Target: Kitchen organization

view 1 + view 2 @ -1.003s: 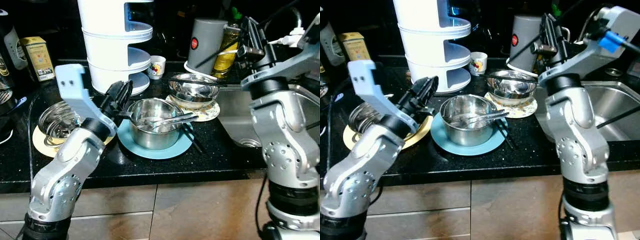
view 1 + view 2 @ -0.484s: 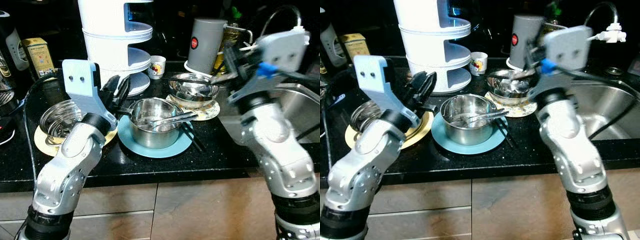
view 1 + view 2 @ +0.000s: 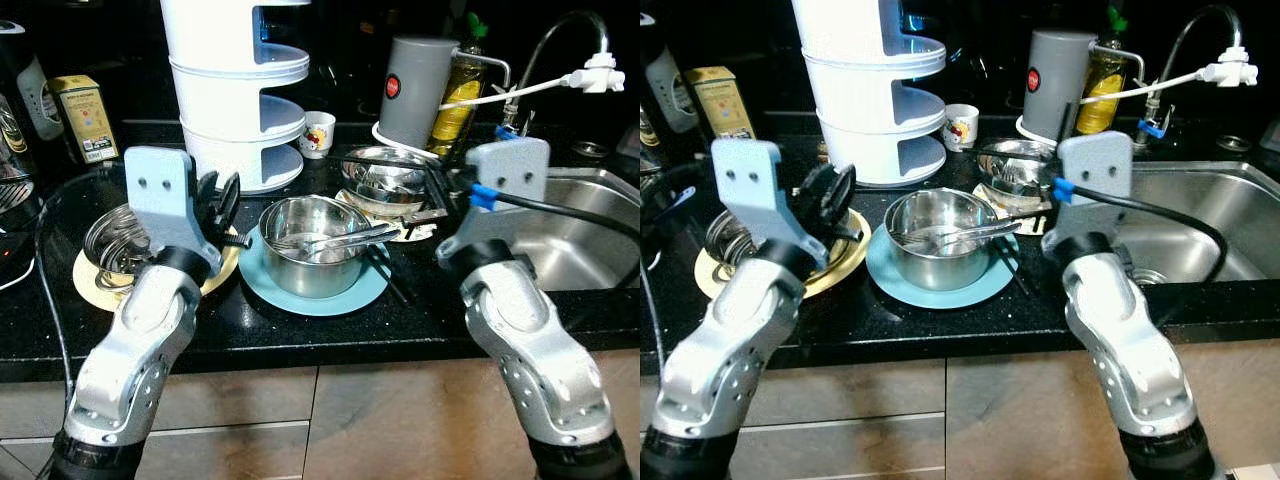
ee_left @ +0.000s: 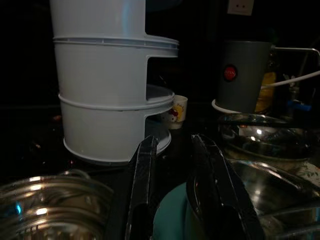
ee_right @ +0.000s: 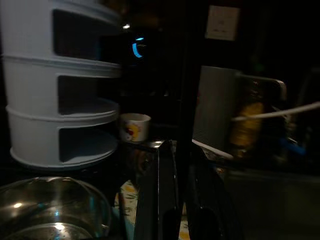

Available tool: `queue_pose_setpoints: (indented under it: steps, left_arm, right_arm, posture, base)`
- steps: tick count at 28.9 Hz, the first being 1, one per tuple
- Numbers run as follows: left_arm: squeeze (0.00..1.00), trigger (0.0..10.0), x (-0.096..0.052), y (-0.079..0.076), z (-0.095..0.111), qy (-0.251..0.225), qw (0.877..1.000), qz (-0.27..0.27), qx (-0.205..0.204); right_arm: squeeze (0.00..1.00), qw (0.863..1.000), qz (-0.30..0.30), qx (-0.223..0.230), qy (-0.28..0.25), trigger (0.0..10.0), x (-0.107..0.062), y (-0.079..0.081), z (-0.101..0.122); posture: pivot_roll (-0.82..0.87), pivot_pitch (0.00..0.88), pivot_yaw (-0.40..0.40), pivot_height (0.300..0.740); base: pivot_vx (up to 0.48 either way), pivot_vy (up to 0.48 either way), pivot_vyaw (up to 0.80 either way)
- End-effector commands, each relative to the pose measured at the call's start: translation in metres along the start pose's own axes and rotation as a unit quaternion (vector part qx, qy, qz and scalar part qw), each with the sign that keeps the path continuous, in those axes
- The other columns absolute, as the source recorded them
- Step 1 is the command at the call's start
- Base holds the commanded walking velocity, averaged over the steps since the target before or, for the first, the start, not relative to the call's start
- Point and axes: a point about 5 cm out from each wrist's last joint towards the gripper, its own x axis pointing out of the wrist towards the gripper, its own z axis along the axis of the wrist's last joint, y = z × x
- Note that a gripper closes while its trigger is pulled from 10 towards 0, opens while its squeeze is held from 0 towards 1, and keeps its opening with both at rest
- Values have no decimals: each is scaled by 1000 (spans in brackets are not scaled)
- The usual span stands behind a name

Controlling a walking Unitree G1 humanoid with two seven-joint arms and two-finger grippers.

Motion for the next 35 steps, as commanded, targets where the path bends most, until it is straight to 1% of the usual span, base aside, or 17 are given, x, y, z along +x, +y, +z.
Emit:
queue_pose_setpoints:
  steps: [1,4,7,10,14,17,18,20,21,22,24,25,26,29,31,32,35]
  left_arm:
    - [0,10000,-3,-3,3,-13,1000,-4,3]
    - [0,10000,-5,-3,2,-15,1000,1,0]
    - [0,10000,-7,-3,2,-14,1000,1,-3]
    - [0,10000,-10,-4,-1,-4,1000,-3,-12]
    - [0,10000,-13,-7,-5,0,1000,-8,-5]
    - [0,10000,-14,-7,-5,0,1000,-4,-7]
    - [0,10000,-14,-7,-5,0,1000,-4,-8]
    - [0,10000,-15,-8,-7,3,1000,-5,-8]
    - [0,10000,-15,-8,-7,3,1000,-5,-8]
    - [0,10000,-15,-7,-7,4,1000,-6,-7]
    - [0,10000,-17,-7,-9,9,1000,-7,-5]
    - [0,10000,-17,-8,-10,11,1000,-8,-6]
    - [0,10000,-17,-8,-10,13,1000,-9,-5]
    - [0,10000,-18,-8,-12,16,1000,-11,-6]
    - [0,10000,-20,-11,-16,28,999,-23,-6]
    - [0,10000,-20,-11,-16,28,999,-23,-6]
    - [0,10000,-24,-13,-22,42,999,-33,-4]
  right_arm:
    - [0,1000,-15,-12,-11,10000,-3,-5,5]
    - [0,999,-22,-26,-27,10000,-6,-8,11]
    - [0,999,-18,-37,-29,10000,-7,-8,12]
    - [0,999,-11,-42,-15,10000,-11,-7,8]
    - [0,996,7,-86,-9,10000,-14,-1,2]
    - [0,996,12,-92,-8,10000,-15,0,0]
    - [0,995,15,-101,-8,10000,-15,1,-1]
    - [0,989,20,-143,-9,10000,-16,1,-3]
    - [0,989,20,-143,-9,10000,-16,1,-3]
    - [0,986,23,-165,-10,10000,-16,0,-4]
    - [0,968,39,-247,-15,10000,-16,-1,-8]
    - [0,961,45,-272,-14,10000,-16,-1,-11]
    - [0,957,48,-285,-12,10000,-17,-2,-13]
    - [0,954,54,-293,-2,10000,-18,-3,-18]
    - [0,956,68,-283,34,10000,-23,-4,-33]
    - [0,956,68,-283,34,10000,-23,-4,-33]
    - [0,960,73,-265,64,10000,-29,-4,-47]
  posture:
    - [-50,73,-28,740]
    - [-51,75,-26,740]
    - [-52,77,-25,740]
    - [-53,78,-23,740]
    - [-53,82,-26,740]
    - [-51,82,-30,740]
    - [-51,82,-30,740]
    - [-51,82,-32,740]
    - [-51,82,-32,740]
    - [-52,82,-34,740]
    - [-52,82,-34,740]
    - [-52,82,-34,740]
    - [-52,82,-34,740]
    - [-52,83,-34,740]
    - [-54,83,-33,740]
    - [-54,83,-33,740]
    - [-51,85,-35,740]
  base:
    - [0,0,0]
    - [0,0,0]
    - [0,0,0]
    - [0,0,0]
    - [0,0,0]
    - [0,0,0]
    - [0,0,0]
    - [0,0,0]
    - [0,0,0]
    - [0,0,0]
    - [0,0,0]
    - [0,0,0]
    - [0,0,0]
    - [0,0,0]
    - [0,0,0]
    - [0,0,0]
    - [0,0,0]
